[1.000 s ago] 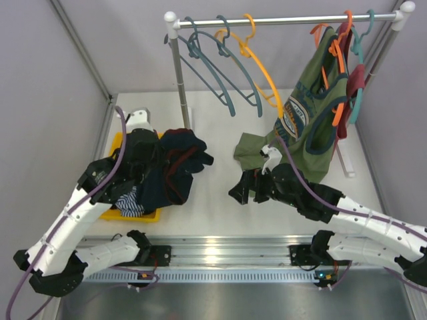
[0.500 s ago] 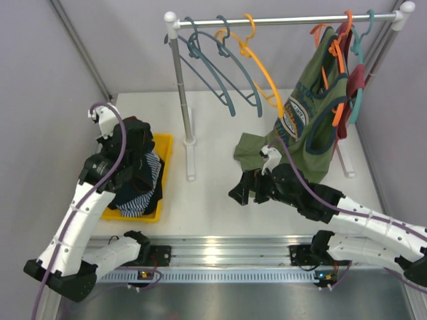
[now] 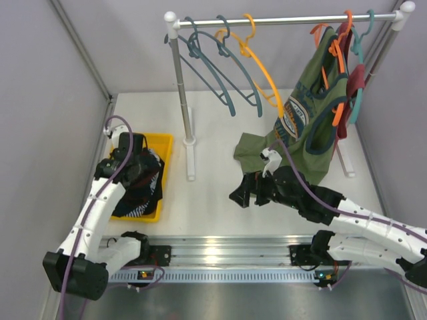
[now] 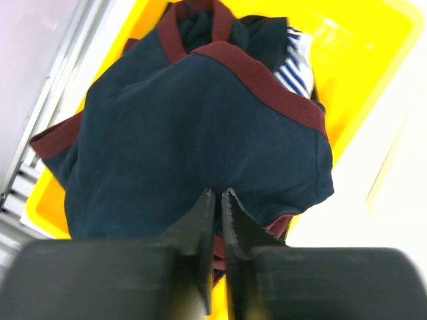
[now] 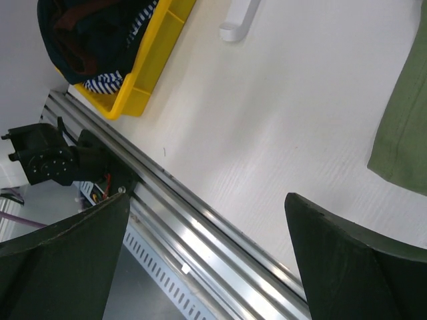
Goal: Place the tank top on the hanger
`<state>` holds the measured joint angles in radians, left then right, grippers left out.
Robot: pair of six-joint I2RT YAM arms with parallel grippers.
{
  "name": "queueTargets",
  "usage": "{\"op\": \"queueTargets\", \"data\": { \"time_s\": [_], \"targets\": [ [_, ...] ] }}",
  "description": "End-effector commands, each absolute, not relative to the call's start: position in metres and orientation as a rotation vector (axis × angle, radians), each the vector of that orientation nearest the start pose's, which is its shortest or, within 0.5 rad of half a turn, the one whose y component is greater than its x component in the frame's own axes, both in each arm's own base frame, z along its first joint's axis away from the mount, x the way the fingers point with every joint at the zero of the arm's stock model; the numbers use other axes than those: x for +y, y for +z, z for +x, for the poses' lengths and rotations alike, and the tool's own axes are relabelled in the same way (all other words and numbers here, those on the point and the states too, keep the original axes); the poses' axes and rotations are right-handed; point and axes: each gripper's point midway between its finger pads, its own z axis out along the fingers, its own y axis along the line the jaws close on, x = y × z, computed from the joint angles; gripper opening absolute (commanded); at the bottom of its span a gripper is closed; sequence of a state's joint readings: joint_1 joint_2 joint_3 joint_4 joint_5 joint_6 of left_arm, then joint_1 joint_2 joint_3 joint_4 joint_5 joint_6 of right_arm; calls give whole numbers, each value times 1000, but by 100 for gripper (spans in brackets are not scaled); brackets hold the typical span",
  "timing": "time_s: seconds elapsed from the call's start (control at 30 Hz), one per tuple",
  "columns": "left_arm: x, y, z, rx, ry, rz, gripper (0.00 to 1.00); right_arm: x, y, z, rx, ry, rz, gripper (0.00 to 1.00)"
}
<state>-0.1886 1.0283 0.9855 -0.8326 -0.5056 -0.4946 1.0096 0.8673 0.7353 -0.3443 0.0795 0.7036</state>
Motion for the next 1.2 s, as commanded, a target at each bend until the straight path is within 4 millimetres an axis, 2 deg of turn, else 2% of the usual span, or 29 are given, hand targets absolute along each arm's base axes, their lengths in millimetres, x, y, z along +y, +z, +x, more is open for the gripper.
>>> {"op": "queueTargets", "data": {
  "time_s": [0.0, 0.07, 0.1, 0.27, 0.4, 0.5, 0.63, 0.67, 0.7, 0.9, 1.0, 1.17],
  "targets": [
    [8, 215, 278, 2175, 166, -527, 15, 272, 211, 156, 2116, 1010, -257, 100],
    [1, 218, 278, 2193, 125, -487, 21, 272, 208, 156, 2124, 1005, -259, 100],
    [-5, 218, 278, 2204, 85, -469, 28, 272, 210, 157, 2119, 1006, -258, 100],
    [-19, 217, 273, 2241, -4, -389, 40, 272, 208, 157, 2120, 1000, -261, 100],
    [-29, 204, 269, 2295, -46, -341, 45, 274, 206, 157, 2121, 1004, -264, 100],
    [-48, 196, 267, 2333, -90, -258, 45, 275, 203, 157, 2126, 1004, -267, 100],
    [-55, 193, 267, 2328, 9, -192, 47, 276, 202, 157, 2128, 1011, -262, 100],
    [-52, 196, 269, 2314, 64, -190, 48, 276, 202, 157, 2125, 1013, -259, 100],
    [-59, 193, 269, 2324, 83, -147, 48, 276, 202, 157, 2125, 1013, -259, 100],
    [-50, 172, 269, 2394, 326, -88, 50, 274, 202, 156, 2124, 1015, -254, 100],
    [-47, 171, 273, 2388, 398, -51, 52, 274, 202, 156, 2123, 1015, -251, 100],
    [-50, 169, 283, 2376, 421, 12, 54, 276, 201, 156, 2124, 1019, -255, 100]
  ]
}}
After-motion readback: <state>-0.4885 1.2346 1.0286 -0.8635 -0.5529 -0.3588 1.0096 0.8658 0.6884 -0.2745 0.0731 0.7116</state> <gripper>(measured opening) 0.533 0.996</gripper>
